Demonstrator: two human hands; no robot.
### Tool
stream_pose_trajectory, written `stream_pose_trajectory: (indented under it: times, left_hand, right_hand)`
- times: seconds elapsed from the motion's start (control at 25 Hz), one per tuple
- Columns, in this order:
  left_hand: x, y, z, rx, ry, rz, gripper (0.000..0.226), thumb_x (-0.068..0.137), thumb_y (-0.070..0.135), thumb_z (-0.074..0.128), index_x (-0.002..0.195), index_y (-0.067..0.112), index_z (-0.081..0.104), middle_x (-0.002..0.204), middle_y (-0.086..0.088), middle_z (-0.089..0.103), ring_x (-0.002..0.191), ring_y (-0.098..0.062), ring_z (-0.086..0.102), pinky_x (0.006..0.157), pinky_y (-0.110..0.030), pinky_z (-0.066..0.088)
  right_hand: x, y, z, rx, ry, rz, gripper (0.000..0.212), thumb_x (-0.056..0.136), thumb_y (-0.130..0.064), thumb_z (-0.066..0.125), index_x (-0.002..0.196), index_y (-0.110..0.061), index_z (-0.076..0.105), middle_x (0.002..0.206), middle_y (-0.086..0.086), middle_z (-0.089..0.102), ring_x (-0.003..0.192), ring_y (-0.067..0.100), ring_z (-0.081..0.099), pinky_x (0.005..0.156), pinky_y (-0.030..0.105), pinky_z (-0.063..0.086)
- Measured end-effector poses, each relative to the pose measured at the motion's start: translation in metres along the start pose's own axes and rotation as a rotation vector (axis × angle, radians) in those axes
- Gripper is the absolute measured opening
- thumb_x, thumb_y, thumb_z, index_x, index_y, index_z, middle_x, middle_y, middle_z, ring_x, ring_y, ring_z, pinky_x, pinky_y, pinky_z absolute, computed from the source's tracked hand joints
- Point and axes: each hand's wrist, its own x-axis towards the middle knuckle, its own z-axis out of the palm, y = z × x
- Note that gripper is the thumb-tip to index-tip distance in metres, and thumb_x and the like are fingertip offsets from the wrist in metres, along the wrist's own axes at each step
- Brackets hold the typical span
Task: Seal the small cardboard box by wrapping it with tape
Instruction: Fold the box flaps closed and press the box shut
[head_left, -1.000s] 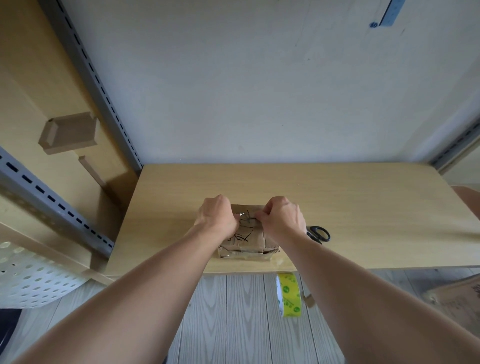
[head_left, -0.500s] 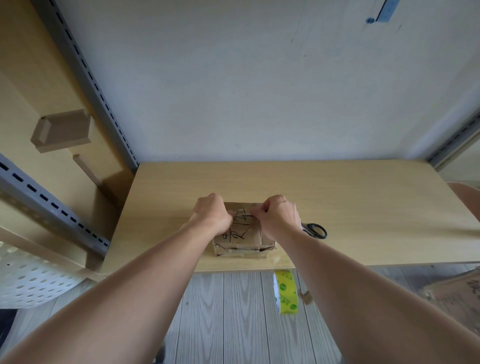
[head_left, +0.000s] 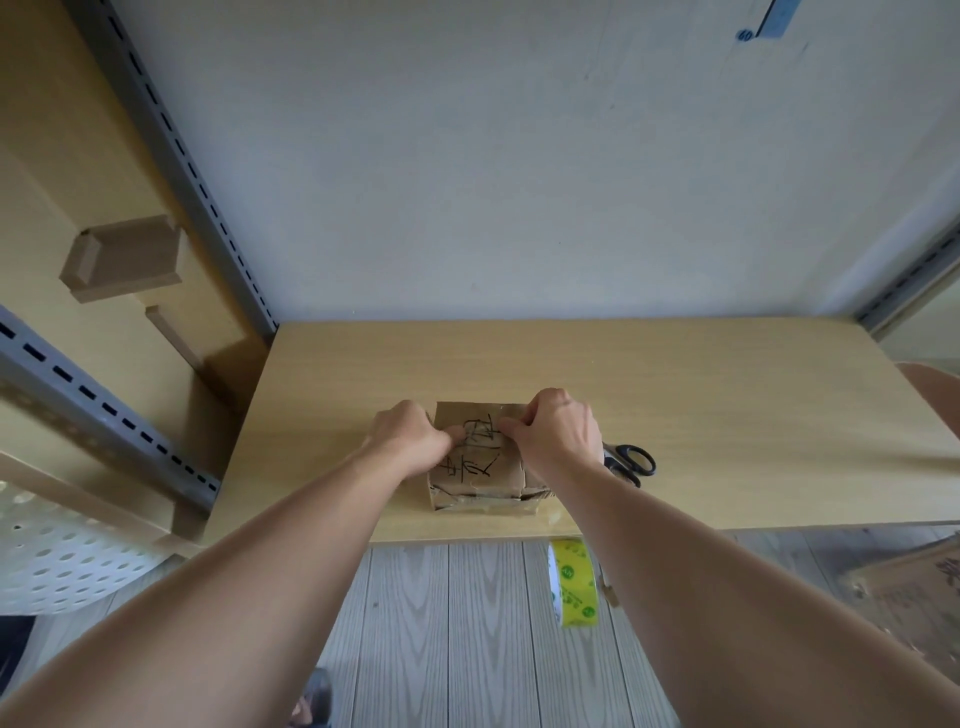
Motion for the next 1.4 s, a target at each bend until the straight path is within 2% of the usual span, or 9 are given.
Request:
stream_pose_trajectory:
  times: [0.12,0.28,0.4,0.52,0.6,0.84,1.08,1.28,1.4]
  left_hand:
    - [-0.005,-0.012,0.005,-0.349,-0.150,-0.083,0.054,0.098,0.055,0.054,0.133,0.014,0.046,0.138,-0.012,0.053,0.116,-0.030,0.059,0.080,-0.037,0.057]
    - [-0.007,-0.008,0.026,-0.511,-0.100,0.054,0.068,0.102,0.056,0.043,0.155,0.021,0.019,0.159,-0.009,0.034,0.138,-0.032,0.042,0.102,-0.040,0.038]
    - [-0.008,0.004,0.042,-0.538,0.053,0.053,0.088,0.086,0.076,0.053,0.154,0.029,0.023,0.148,-0.006,0.049,0.128,-0.032,0.054,0.104,-0.045,0.047]
    - [-0.006,0.007,0.055,-0.455,0.229,0.061,0.082,0.087,0.069,0.059,0.149,0.023,0.033,0.132,-0.006,0.061,0.116,-0.031,0.062,0.093,-0.041,0.053]
    - [-0.006,0.010,0.057,-0.416,0.269,0.055,0.075,0.094,0.059,0.056,0.152,0.019,0.031,0.138,-0.010,0.057,0.122,-0.032,0.058,0.094,-0.037,0.049]
    - [-0.005,0.009,0.060,-0.449,0.282,0.071,0.066,0.103,0.051,0.045,0.157,0.014,0.029,0.153,-0.014,0.048,0.139,-0.031,0.046,0.106,-0.034,0.038]
    - [-0.010,0.008,0.060,-0.484,0.357,0.058,0.048,0.110,0.035,0.032,0.153,0.016,0.040,0.146,-0.011,0.057,0.135,-0.032,0.050,0.106,-0.034,0.037]
    - [-0.016,-0.001,0.060,-0.473,0.255,0.126,0.074,0.097,0.058,0.052,0.157,0.020,0.032,0.148,-0.006,0.055,0.137,-0.026,0.050,0.107,-0.033,0.040]
    - [-0.013,0.001,0.060,-0.486,0.259,0.097,0.069,0.101,0.052,0.049,0.158,0.020,0.029,0.151,-0.008,0.052,0.140,-0.026,0.047,0.108,-0.032,0.038]
  right_hand:
    - [-0.004,0.004,-0.006,0.025,-0.002,0.045,0.057,0.081,-0.057,0.074,0.107,-0.014,0.046,0.089,0.004,0.059,0.081,0.024,0.062,0.062,0.033,0.051]
    - [-0.005,0.017,-0.006,0.136,-0.174,0.102,0.056,0.095,-0.063,0.049,0.116,-0.013,0.038,0.106,0.011,0.058,0.091,0.030,0.058,0.074,0.042,0.052]
    - [-0.009,0.010,0.006,0.214,-0.131,0.177,0.063,0.095,-0.069,0.032,0.123,-0.013,0.036,0.115,0.014,0.059,0.096,0.034,0.059,0.083,0.043,0.050]
    - [-0.017,0.002,0.027,0.271,-0.030,0.243,0.088,0.079,-0.083,0.047,0.133,-0.014,0.035,0.128,0.017,0.053,0.116,0.038,0.057,0.088,0.040,0.046]
    - [-0.019,0.004,0.037,0.321,0.018,0.257,0.095,0.073,-0.085,0.054,0.133,-0.013,0.036,0.131,0.018,0.051,0.121,0.038,0.053,0.096,0.044,0.046]
    - [-0.012,0.016,0.040,0.391,0.018,0.181,0.075,0.088,-0.068,0.053,0.134,-0.011,0.037,0.133,0.018,0.052,0.123,0.038,0.050,0.101,0.047,0.043]
    - [-0.012,0.017,0.039,0.375,0.023,0.148,0.056,0.101,-0.056,0.033,0.133,-0.010,0.038,0.134,0.018,0.051,0.122,0.038,0.052,0.094,0.043,0.042]
    - [-0.016,0.018,0.037,0.315,-0.028,0.126,0.078,0.088,-0.074,0.045,0.135,-0.013,0.035,0.132,0.015,0.052,0.121,0.035,0.054,0.093,0.042,0.043]
    - [-0.013,0.020,0.037,0.343,-0.043,0.104,0.065,0.094,-0.065,0.044,0.129,-0.011,0.036,0.129,0.017,0.057,0.118,0.037,0.056,0.090,0.041,0.044]
